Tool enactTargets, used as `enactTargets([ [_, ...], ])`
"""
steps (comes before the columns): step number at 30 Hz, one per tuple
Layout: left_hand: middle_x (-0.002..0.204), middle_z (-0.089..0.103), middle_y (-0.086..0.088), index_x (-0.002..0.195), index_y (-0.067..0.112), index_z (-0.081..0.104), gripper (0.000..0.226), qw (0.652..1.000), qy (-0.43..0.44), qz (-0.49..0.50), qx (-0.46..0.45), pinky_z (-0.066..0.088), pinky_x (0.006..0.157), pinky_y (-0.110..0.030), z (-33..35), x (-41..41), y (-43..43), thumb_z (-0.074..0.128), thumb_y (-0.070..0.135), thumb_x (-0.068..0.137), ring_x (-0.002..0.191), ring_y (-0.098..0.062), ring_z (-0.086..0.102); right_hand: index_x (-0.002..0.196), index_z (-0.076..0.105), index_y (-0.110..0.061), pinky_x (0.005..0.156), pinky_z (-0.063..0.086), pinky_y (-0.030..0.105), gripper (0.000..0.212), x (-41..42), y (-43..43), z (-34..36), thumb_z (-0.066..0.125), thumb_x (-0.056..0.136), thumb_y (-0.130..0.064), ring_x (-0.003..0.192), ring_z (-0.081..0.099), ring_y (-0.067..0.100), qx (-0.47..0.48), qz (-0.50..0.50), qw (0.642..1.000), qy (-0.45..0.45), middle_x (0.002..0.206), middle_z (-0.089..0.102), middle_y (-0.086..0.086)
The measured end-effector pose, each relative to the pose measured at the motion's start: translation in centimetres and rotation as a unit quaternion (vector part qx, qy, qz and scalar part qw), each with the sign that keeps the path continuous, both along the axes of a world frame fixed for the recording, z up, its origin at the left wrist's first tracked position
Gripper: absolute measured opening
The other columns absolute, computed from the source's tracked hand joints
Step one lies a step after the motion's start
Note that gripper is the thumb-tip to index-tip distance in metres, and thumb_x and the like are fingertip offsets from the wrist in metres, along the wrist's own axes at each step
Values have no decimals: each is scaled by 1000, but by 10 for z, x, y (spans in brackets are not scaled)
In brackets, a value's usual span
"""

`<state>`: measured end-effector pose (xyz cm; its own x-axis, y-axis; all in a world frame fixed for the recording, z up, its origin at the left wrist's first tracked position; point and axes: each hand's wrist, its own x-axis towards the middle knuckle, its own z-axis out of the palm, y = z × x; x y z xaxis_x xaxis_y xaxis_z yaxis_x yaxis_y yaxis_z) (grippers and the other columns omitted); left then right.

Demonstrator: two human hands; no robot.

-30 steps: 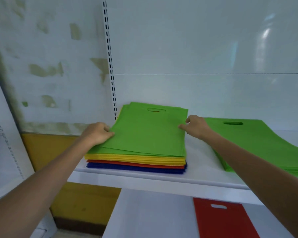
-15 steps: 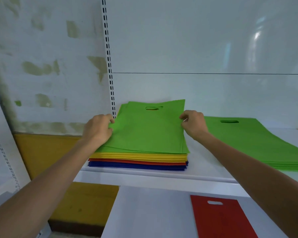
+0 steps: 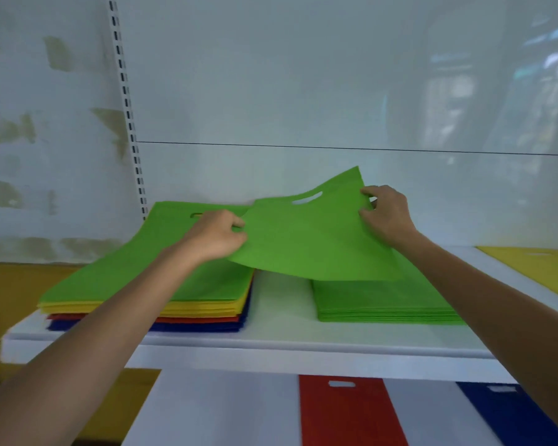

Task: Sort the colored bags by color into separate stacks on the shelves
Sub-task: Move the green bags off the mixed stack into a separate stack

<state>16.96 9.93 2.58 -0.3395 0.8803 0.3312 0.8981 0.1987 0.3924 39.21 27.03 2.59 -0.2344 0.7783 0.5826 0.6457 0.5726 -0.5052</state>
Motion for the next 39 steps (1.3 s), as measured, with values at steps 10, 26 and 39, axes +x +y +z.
enactTargets([
  [10,130,56,-11,124,8,58,39,998,3,-50,-42,38,94,-24,-37,98,55,56,21,87,119,-22,52,115,58,7,84,42,33,31,110,37,-29,54,88,-7,104,55,34,-67,-37,995,-70,116,57,21],
  [26,136,50,-6,131,20,51,38,994,44,-7,-101,40,98,-31,-70,123,56,43,33,95,123,-23,46,127,50,2,99,34,31,38,124,54,-69,35,100,-19,124,44,31,-191,6,946,-261,135,48,18],
  [39,118,63,-5,112,12,65,26,1000,-9,-16,1,36,82,-19,-15,46,43,56,18,89,109,-19,57,125,57,-7,90,33,17,33,64,21,-36,50,92,-9,114,54,20,-68,92,990,-80,128,58,9],
])
